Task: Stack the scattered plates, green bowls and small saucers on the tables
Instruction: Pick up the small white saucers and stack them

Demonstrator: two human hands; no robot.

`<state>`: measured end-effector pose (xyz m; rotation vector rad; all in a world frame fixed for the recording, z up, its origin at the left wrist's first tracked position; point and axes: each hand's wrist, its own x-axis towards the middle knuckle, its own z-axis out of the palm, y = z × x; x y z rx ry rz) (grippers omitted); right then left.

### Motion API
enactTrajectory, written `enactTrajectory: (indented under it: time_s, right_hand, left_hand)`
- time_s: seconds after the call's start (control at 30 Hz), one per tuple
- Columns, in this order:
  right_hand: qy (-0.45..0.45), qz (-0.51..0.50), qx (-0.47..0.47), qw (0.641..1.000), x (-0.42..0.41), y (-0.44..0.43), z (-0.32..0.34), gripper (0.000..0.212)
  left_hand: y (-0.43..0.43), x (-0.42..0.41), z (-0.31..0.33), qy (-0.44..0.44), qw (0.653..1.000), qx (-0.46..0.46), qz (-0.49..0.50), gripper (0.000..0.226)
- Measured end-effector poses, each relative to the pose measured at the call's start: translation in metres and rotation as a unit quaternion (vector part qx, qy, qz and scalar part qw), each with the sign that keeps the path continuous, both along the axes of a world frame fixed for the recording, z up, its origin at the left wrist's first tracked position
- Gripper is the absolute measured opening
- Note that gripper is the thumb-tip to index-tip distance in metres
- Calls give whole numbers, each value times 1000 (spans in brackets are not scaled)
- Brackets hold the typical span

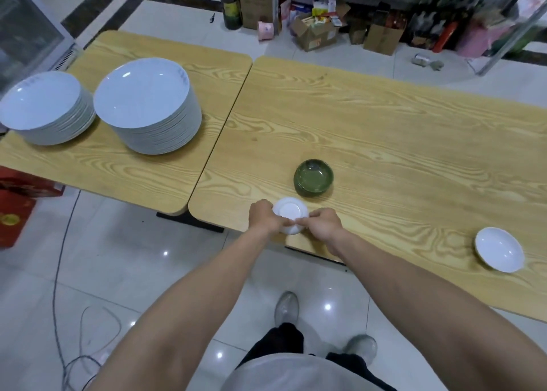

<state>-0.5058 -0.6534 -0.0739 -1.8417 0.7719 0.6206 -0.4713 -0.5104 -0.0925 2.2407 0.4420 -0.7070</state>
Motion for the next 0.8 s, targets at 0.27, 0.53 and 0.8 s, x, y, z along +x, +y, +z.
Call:
enactTrajectory:
  time_s: [0.27,0.53,0.8]
  right_hand:
    - [16,-39,26,999,10,5,-10,22]
    - [-7,-38,78,996,9,-2,-2,25]
    - [-114,71,4,991,-7,-28,13,46]
  left_hand:
    - [3,9,-2,52,998,-20,6,64]
    - [8,7,7,46,997,-63,-19,76]
    - [3,-14,20,-155,981,-55,-103,37]
